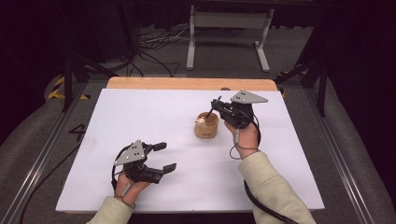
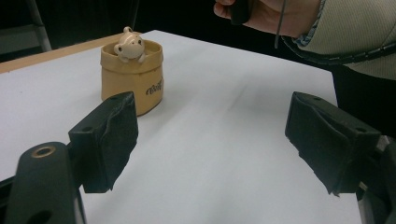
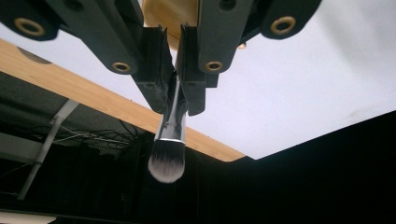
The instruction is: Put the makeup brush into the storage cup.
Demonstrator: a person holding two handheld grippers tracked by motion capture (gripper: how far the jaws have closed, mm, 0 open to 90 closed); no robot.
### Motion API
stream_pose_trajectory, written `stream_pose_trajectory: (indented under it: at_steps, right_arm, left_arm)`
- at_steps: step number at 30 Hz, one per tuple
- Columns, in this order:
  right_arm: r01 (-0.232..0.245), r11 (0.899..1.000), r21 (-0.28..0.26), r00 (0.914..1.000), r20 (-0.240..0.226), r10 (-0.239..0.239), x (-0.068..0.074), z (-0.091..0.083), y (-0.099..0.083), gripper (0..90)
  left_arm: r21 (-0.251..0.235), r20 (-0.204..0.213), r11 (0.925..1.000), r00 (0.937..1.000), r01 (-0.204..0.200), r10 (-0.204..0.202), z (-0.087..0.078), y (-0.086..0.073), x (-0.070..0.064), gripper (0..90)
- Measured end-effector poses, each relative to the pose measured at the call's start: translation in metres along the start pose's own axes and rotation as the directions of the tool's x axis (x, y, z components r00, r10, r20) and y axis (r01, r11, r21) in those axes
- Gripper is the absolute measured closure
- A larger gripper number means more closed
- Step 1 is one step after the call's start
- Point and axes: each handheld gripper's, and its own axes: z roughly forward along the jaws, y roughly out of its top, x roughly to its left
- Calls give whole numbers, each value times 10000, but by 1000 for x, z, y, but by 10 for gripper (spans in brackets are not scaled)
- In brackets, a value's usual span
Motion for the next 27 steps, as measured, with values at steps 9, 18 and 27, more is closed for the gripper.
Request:
stream_pose_trajectory:
  at_steps: [9, 18, 27]
  right_arm:
    - [-65, 9999, 158, 10000, 36, 65, -1, 5, -8, 831]
    - [-117, 9993, 346, 9999, 63, 115, -2, 11, -15, 829]
    - [-158, 9992, 363, 9998, -68, 161, -2, 11, -18, 736]
  left_arm:
    - [12, 27, 10000, 10000, -13, 13, 0, 0, -1, 181]
    - [0, 14, 10000, 10000, -25, 25, 0, 0, 0, 181]
    - [5, 58, 10000, 10000, -22, 22, 1, 0, -1, 184]
